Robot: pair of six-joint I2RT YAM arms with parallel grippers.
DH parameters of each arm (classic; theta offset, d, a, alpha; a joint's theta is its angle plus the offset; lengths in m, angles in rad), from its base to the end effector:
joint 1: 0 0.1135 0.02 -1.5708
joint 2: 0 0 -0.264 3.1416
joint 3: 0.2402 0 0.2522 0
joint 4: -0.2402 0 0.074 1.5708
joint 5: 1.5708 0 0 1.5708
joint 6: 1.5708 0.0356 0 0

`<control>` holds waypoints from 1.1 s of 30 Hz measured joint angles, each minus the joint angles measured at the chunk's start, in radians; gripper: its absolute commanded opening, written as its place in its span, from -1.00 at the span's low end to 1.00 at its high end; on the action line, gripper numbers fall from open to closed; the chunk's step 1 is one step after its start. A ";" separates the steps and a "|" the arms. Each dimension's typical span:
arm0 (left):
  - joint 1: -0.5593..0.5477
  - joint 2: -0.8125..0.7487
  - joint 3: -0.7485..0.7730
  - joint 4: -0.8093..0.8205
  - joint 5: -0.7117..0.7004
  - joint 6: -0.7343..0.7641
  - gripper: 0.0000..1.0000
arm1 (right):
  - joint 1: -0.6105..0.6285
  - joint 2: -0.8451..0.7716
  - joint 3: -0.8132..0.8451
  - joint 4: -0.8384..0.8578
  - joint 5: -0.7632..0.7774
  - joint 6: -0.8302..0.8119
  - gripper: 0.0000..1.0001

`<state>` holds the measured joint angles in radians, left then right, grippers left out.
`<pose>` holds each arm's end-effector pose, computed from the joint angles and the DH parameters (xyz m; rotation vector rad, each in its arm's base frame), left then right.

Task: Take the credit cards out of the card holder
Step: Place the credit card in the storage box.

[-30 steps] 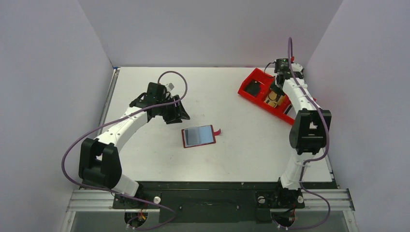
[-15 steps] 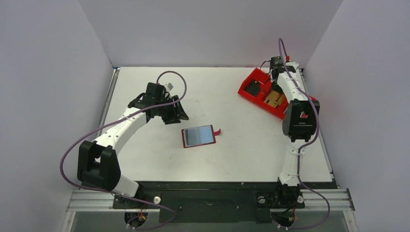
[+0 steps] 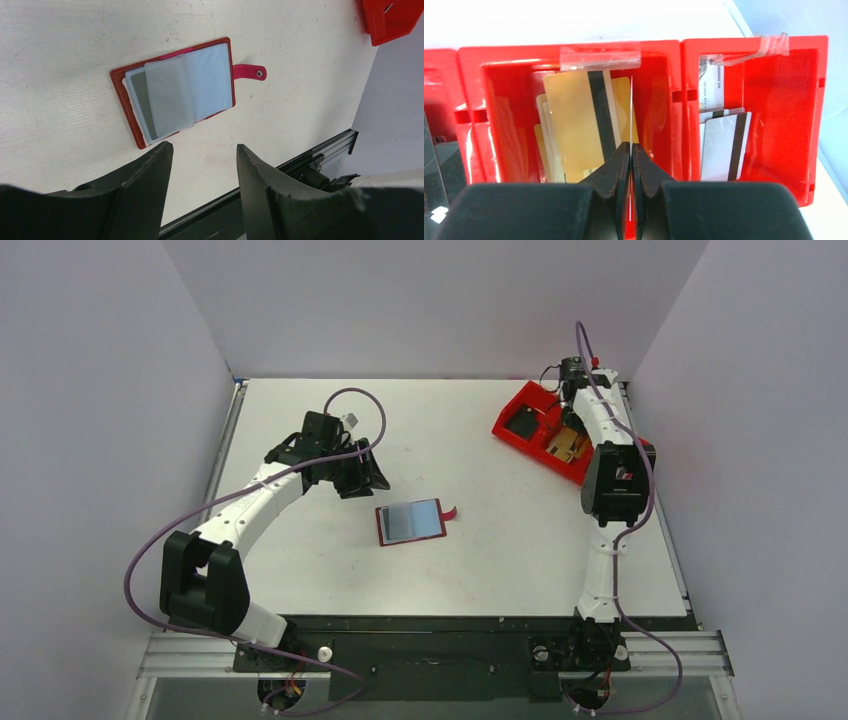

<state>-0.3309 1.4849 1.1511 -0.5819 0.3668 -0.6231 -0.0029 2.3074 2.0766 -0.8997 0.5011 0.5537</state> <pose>0.2926 -0.1140 0.2679 -0.2164 2.5961 -0.8340 0.4943 -0.0185 0.2162 0.8405 2.4104 -0.4726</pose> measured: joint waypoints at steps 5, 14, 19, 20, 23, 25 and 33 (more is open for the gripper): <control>0.000 0.000 0.000 -0.001 -0.001 0.000 -0.05 | -0.019 0.002 0.017 -0.005 0.001 -0.002 -0.82; 0.000 0.000 0.000 -0.002 -0.002 0.000 -0.05 | -0.029 0.014 0.052 -0.009 -0.019 -0.017 -0.49; 0.000 0.000 0.000 -0.002 -0.005 -0.001 -0.05 | -0.027 0.014 0.080 -0.010 -0.066 -0.016 -0.43; 0.000 0.000 0.000 -0.002 -0.005 -0.001 -0.05 | -0.026 0.013 0.082 -0.011 -0.074 -0.016 -0.43; 0.000 0.000 0.000 -0.002 -0.006 -0.001 -0.05 | -0.021 0.005 0.083 -0.013 -0.108 -0.011 -0.39; 0.000 0.000 0.000 -0.003 -0.009 -0.001 -0.05 | -0.015 -0.011 0.082 -0.016 -0.132 -0.005 -0.36; 0.000 0.000 -0.001 -0.002 -0.031 -0.001 -0.05 | 0.076 -0.319 -0.194 0.034 -0.243 0.030 -0.21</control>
<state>-0.3309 1.4849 1.1500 -0.5835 0.3359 -0.6243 0.0734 1.9888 1.8824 -0.8654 0.2581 0.5838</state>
